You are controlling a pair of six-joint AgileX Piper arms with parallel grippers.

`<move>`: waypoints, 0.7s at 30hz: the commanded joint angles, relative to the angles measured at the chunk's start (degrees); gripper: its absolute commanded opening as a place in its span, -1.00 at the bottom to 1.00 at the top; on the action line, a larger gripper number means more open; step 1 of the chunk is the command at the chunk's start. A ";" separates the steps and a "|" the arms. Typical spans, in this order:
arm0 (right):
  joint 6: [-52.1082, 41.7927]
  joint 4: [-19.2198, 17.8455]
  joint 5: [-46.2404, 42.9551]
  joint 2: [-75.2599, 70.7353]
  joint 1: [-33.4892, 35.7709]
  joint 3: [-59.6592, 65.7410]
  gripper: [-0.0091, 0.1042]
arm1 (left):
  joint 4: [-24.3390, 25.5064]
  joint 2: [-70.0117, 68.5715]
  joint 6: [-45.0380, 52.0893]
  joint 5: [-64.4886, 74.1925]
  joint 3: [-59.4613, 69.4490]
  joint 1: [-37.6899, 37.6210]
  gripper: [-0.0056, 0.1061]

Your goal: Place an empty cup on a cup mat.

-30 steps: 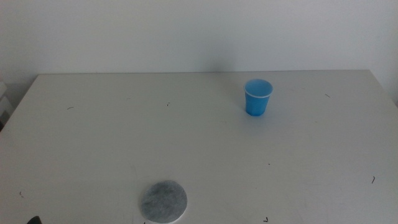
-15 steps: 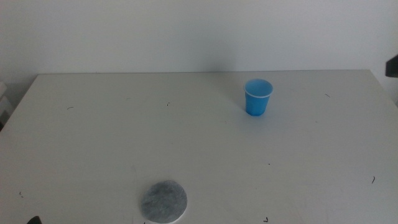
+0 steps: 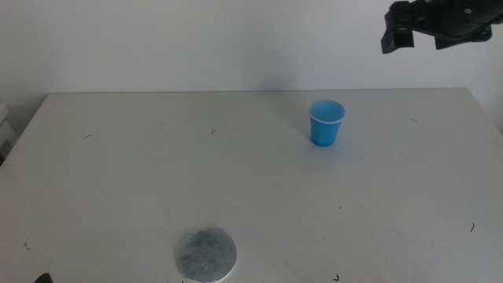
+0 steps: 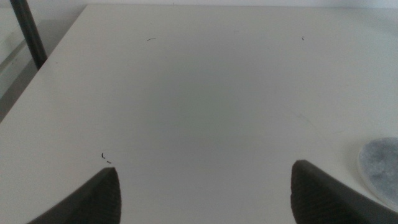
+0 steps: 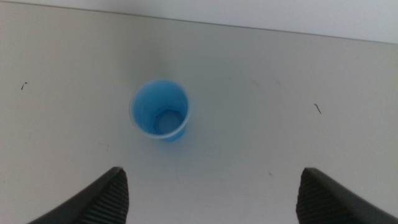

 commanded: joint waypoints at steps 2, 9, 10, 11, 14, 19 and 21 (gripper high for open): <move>-0.16 -1.40 -1.09 3.52 0.21 -8.74 0.82 | 0.02 -0.75 -0.61 -3.78 -0.34 0.06 0.98; 0.16 1.57 3.01 13.82 0.10 -18.75 0.82 | 0.02 -0.75 -0.61 -3.78 -0.34 0.06 0.98; 0.10 2.30 3.65 15.42 0.10 -20.39 0.82 | 0.02 -0.75 -0.61 -3.78 -0.34 0.06 0.98; 0.10 2.65 3.89 16.75 0.10 -21.77 0.82 | 0.02 -0.75 -0.61 -3.78 -0.34 0.06 0.98; 0.10 1.95 5.43 21.39 0.10 -27.28 0.82 | 0.02 -0.75 -0.61 -3.78 -0.34 0.06 0.98; 1.55 1.33 10.49 28.61 0.10 -35.03 0.82 | 0.02 -0.75 -0.61 -3.78 -0.34 0.06 0.98; 1.62 1.58 10.76 30.42 0.10 -35.87 0.82 | 0.02 -0.75 -0.61 -3.78 -0.34 0.06 0.98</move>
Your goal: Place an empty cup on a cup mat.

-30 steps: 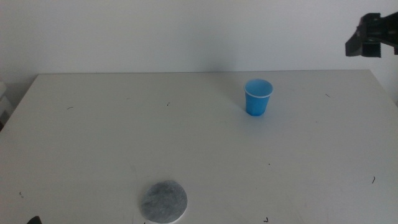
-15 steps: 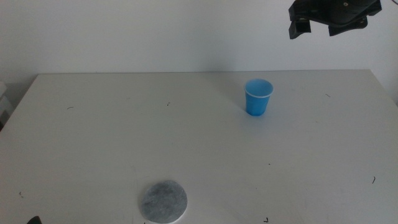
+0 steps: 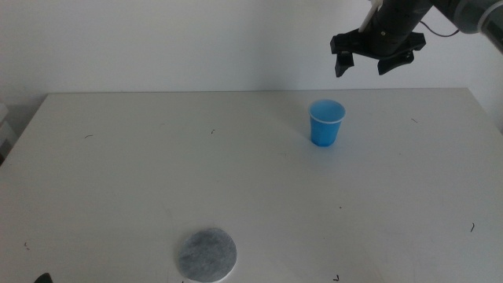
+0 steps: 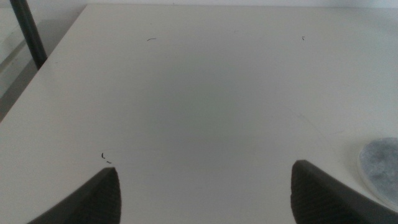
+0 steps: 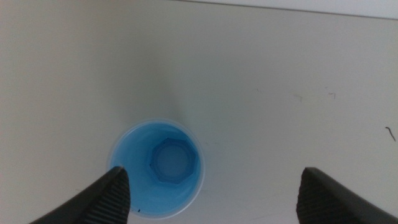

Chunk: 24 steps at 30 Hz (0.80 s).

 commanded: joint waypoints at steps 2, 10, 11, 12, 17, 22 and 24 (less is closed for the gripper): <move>0.11 -0.35 -0.94 -0.80 -0.10 -2.68 0.82 | 0.02 -0.75 -0.61 -3.78 -0.34 0.06 0.98; 0.16 1.02 -1.14 4.25 -0.38 -2.68 0.80 | 0.02 -0.75 -0.61 -3.78 -0.34 0.06 0.98; 0.16 1.16 -1.14 4.72 -0.38 -2.68 0.79 | 0.02 -0.75 -0.61 -3.78 -0.34 0.06 0.98; 0.16 1.42 -1.27 5.18 -0.38 -2.68 0.78 | 0.02 -0.75 -0.61 -3.78 -0.34 0.06 0.98; 0.11 2.17 -3.92 7.18 -0.57 -2.68 0.62 | 0.02 -0.75 -0.61 -3.78 -0.34 0.06 0.98; 0.11 2.17 -4.92 8.13 -0.57 -2.68 0.18 | 0.02 -0.75 -0.61 -3.78 -0.34 0.06 0.98; 0.11 2.17 -4.98 8.33 -0.57 -2.68 -0.11 | 0.02 -0.75 -0.61 -3.78 -0.34 0.06 0.98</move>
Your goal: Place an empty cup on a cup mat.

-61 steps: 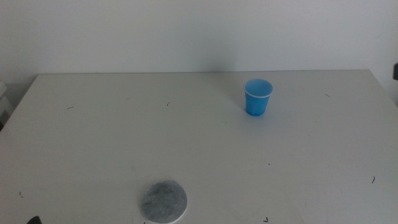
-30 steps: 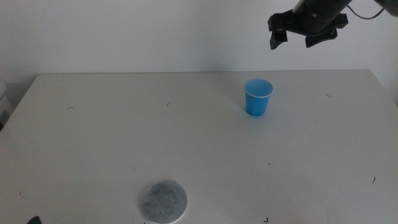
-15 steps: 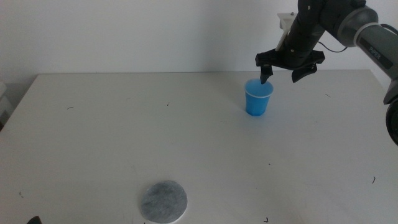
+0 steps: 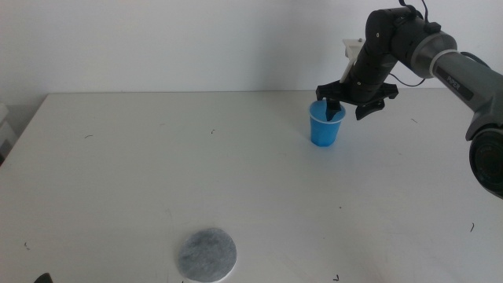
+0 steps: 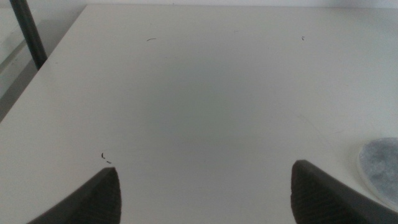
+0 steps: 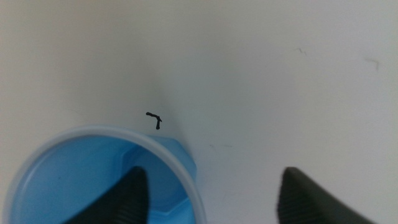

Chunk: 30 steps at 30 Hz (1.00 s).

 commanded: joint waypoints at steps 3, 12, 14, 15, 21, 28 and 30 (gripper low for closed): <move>-0.08 -0.46 -1.84 -3.94 -0.47 -1.99 -0.53 | 0.02 -0.75 -0.61 -3.78 -0.34 0.06 0.98; -0.82 -1.13 1.65 -7.00 1.01 -1.52 -0.86 | 0.02 -0.75 -0.61 -3.78 -0.34 0.06 0.98; -0.76 -1.19 0.76 -9.92 1.99 0.86 -0.86 | 0.02 -0.75 -0.61 -3.78 -0.34 0.06 0.98; -0.70 -1.18 -0.24 -11.96 2.32 2.67 -0.86 | 0.02 -0.75 -0.61 -3.78 -0.34 0.06 0.98; -0.10 -0.83 -7.88 -26.72 5.71 21.90 -0.86 | 0.02 -0.75 -0.61 -3.78 -0.34 0.06 0.98; 1.40 0.47 -10.65 -38.42 13.53 33.01 -0.86 | 0.02 -0.75 -0.61 -3.78 -0.34 0.06 0.98; 2.35 0.83 -10.07 -39.17 16.22 33.65 -0.86 | 0.02 -0.75 -0.61 -3.78 -0.34 0.06 0.98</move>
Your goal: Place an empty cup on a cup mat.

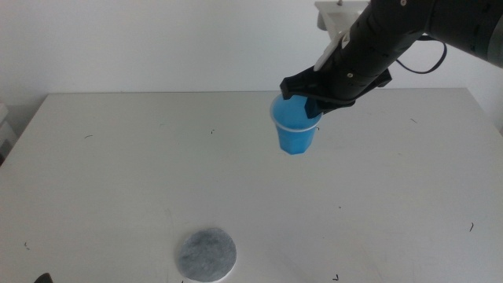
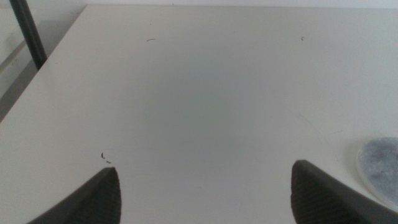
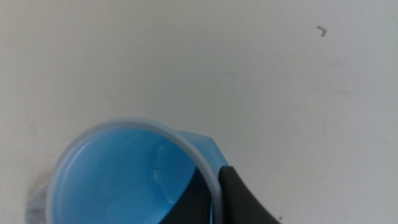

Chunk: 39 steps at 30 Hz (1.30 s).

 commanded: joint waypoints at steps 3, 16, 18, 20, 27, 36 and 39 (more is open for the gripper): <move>1.19 0.47 -1.46 -3.72 5.91 -0.55 -0.86 | 0.02 -0.75 -0.61 -3.78 -0.34 0.06 0.98; 3.25 1.88 -11.46 -0.25 15.47 6.80 -0.86 | 0.02 -0.75 -0.61 -3.78 -0.34 0.06 0.98; 3.25 1.88 -11.97 0.39 16.12 7.64 -0.86 | 0.02 -0.75 -0.61 -3.78 -0.34 0.06 0.98; 3.25 1.88 -12.02 1.44 16.97 7.98 -0.86 | 0.02 -0.75 -0.61 -3.78 -0.34 0.06 0.98; 3.25 2.29 -12.46 3.99 19.81 7.98 -0.86 | 0.02 -0.75 -0.61 -3.78 -0.34 0.06 0.98; 3.20 2.08 -12.99 6.88 20.95 7.98 -0.86 | 0.02 -0.75 -0.61 -3.78 -0.34 0.06 0.98; 3.20 2.08 -12.92 7.24 21.07 7.98 -0.86 | 0.02 -0.75 -0.61 -3.78 -0.34 0.06 0.98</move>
